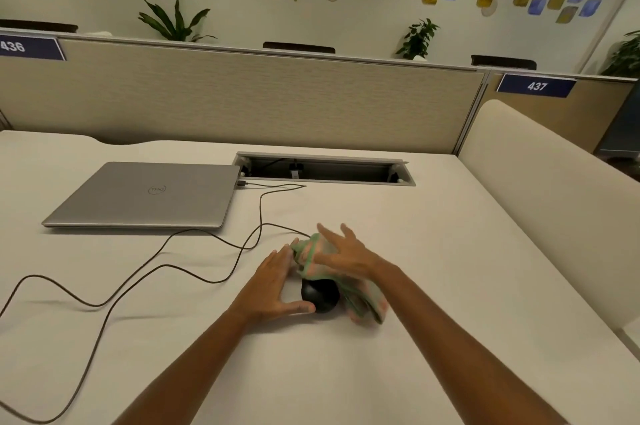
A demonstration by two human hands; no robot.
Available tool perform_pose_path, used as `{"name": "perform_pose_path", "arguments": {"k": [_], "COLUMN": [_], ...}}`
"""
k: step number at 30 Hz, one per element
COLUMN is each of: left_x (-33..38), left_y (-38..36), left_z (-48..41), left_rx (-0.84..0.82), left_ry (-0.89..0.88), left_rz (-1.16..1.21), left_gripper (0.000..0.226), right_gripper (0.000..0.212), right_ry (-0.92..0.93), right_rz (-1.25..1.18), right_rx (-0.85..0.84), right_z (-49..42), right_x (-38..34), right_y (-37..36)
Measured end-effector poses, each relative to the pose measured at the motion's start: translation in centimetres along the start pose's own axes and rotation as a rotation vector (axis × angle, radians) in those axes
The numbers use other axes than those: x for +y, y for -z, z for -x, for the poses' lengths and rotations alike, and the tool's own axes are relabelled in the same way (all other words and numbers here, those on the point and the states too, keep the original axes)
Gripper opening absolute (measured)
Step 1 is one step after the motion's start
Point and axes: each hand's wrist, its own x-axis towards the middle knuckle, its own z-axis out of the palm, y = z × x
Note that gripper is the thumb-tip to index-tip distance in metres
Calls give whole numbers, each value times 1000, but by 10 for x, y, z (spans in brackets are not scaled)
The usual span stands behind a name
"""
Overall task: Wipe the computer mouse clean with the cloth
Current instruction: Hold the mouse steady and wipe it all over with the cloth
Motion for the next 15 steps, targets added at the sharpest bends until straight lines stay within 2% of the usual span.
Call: {"name": "perform_pose_path", "arguments": {"k": [5,11,15], "left_x": [0,-4,-6], "left_y": [-3,-4,-5], "left_z": [5,1,1], "left_rx": [34,10,0], "left_ry": [124,145,111], "left_rz": [44,3,-8], "left_gripper": [133,136,133], "right_gripper": [48,60,50], "right_ry": [72,254,364], "right_rz": [134,161,152], "right_rx": [157,244,241], "right_z": [4,41,65], "right_x": [3,9,27], "right_y": [-26,-38,-46]}}
